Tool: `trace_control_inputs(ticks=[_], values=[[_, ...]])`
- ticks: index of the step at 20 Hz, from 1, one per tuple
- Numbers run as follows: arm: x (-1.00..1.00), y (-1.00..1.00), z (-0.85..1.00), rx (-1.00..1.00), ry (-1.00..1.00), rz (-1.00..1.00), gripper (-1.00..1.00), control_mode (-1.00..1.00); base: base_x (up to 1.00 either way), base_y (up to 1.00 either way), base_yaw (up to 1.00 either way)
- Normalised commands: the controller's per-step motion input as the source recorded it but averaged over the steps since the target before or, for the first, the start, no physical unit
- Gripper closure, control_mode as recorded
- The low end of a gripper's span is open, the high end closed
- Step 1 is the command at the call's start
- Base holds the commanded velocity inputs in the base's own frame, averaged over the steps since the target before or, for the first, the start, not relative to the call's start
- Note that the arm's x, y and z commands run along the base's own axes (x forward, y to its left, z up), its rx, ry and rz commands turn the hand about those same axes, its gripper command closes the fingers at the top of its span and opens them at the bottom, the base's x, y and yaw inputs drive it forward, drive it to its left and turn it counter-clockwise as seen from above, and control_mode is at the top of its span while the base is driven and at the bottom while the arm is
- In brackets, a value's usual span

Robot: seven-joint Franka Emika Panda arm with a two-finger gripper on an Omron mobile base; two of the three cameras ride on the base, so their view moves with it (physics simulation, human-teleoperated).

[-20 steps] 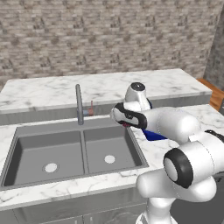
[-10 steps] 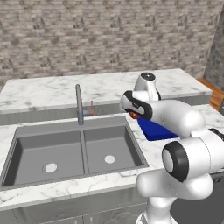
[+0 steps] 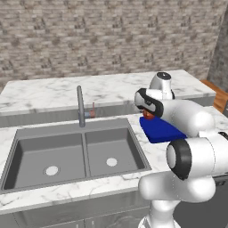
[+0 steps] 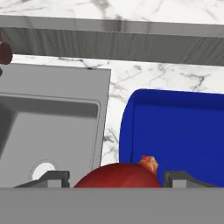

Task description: Pick up all produce items and place them in the sink. Turn on the sink faucet to wash them. Then turn the sink off and put them in the tray.

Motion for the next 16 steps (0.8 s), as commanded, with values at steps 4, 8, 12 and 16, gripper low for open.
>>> trace_control_inputs(ticks=[4,8,12,16], values=[[0.0,-0.54,0.0,-0.02,0.0,0.0,1.0,-1.0,0.0,0.0,0.0],[0.0,-0.56,0.0,0.0,0.0,0.0,1.0,-1.0,0.0,0.0,0.0],[0.0,-0.56,0.0,0.0,0.0,0.0,1.0,-1.0,0.0,0.0,0.0],[0.0,-0.52,-0.04,0.0,0.0,0.0,1.0,-1.0,0.0,0.0,0.0]])
